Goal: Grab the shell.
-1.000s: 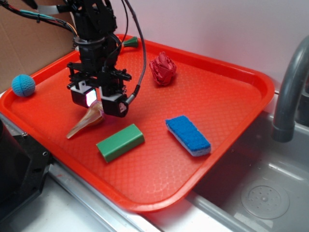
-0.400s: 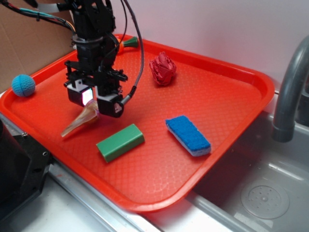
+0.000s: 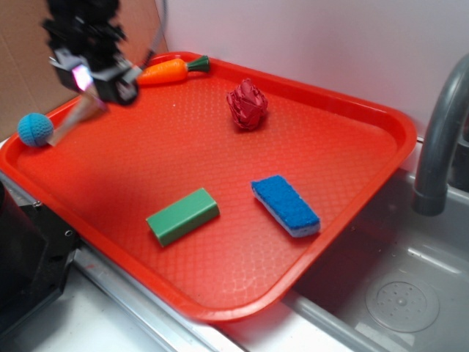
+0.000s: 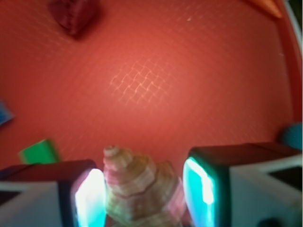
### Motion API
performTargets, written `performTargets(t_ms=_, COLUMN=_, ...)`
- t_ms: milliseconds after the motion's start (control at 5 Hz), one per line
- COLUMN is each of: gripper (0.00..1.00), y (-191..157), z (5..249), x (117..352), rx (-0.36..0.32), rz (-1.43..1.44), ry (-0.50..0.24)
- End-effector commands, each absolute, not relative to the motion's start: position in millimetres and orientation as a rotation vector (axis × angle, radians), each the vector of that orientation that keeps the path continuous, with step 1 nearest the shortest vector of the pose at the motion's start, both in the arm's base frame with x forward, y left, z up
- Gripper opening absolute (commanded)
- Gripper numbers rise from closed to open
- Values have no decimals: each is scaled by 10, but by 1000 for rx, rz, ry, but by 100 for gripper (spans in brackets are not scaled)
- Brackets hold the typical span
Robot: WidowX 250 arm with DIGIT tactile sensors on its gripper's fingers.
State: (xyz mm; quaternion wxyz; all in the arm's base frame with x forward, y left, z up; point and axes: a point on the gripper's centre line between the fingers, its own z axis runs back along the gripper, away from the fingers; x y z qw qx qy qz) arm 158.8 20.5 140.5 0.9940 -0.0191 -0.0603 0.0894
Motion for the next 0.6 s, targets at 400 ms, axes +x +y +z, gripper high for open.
performTargets(t_ms=400, gripper=0, y=437, z=2061, x=1900, rx=24, rz=215, ry=-194)
